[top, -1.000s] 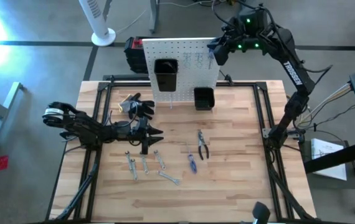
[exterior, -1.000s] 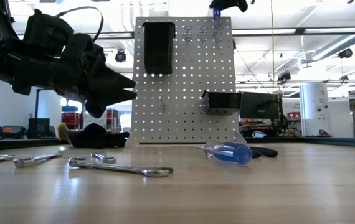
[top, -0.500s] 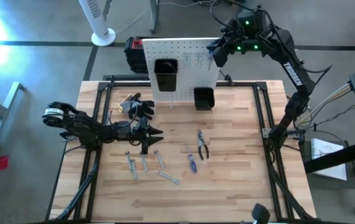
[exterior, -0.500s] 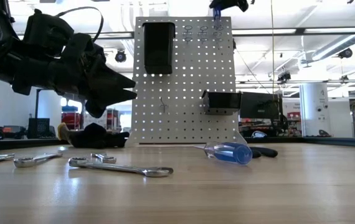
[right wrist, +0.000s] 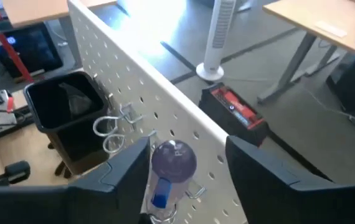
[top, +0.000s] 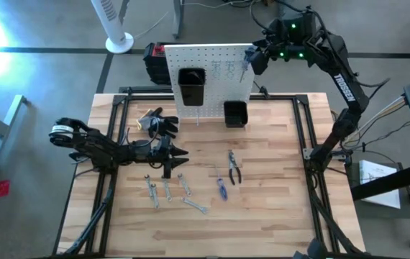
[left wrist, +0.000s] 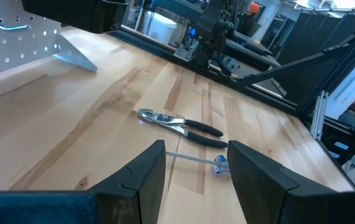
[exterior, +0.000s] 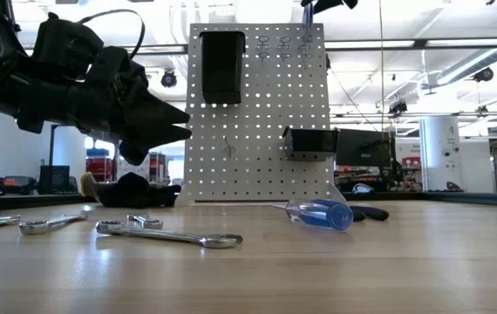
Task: Hang tools onto peg board
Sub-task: Hang the blue screwdriver on the peg board
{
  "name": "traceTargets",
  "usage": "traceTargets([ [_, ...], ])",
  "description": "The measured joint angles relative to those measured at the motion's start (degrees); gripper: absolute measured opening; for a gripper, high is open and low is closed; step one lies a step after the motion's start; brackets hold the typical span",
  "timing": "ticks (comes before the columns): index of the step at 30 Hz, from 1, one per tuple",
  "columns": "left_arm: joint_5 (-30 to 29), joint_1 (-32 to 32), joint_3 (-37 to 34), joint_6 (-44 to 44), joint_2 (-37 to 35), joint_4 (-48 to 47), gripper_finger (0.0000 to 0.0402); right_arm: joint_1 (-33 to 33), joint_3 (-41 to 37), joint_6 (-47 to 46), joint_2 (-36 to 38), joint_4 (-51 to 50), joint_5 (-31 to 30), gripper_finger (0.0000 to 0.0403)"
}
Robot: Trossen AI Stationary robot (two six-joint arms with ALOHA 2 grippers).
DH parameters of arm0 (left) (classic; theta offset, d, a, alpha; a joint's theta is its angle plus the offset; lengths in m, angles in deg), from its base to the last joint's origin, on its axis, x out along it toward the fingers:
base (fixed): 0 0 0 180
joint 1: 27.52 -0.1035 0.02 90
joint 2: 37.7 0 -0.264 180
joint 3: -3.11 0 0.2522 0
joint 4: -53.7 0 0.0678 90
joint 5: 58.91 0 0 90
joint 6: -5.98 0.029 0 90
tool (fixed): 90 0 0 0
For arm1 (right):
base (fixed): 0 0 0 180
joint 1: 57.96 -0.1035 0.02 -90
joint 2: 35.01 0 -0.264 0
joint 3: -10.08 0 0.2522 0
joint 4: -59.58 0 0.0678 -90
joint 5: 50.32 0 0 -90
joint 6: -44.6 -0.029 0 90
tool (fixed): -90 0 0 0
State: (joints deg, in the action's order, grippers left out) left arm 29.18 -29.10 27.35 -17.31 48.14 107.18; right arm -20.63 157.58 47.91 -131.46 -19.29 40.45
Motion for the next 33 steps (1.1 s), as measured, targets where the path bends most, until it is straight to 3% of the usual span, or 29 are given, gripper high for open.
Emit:
traceTargets([
  [10, -0.20, 0.01, 0.00, -0.56, 0.00, 0.70, 0.0162, -0.01, 0.00, 0.59, 3.71, 2.61, 0.57, 0.0225],
  [16, -1.89, 0.04, -0.05, 1.44, -0.53, 7.01, 0.0162, -0.37, 0.04, 0.39, 8.01, 2.75, -3.71, 0.0203],
  [21, -2.14, 0.02, -0.33, 2.90, -1.16, 7.74, 0.0162, -1.61, -1.02, -0.52, 11.64, -0.12, -3.82, 0.0188],
  [26, -2.15, 0.02, -0.44, 2.88, -1.16, 7.26, 0.0162, -3.13, -6.81, -2.12, 15.26, -2.51, -4.00, 0.0175],
  [33, -2.16, 0.02, -0.44, 1.51, -1.28, 7.26, 0.0162, -5.79, -19.13, -4.69, 21.64, 1.88, -4.04, 0.0159],
])
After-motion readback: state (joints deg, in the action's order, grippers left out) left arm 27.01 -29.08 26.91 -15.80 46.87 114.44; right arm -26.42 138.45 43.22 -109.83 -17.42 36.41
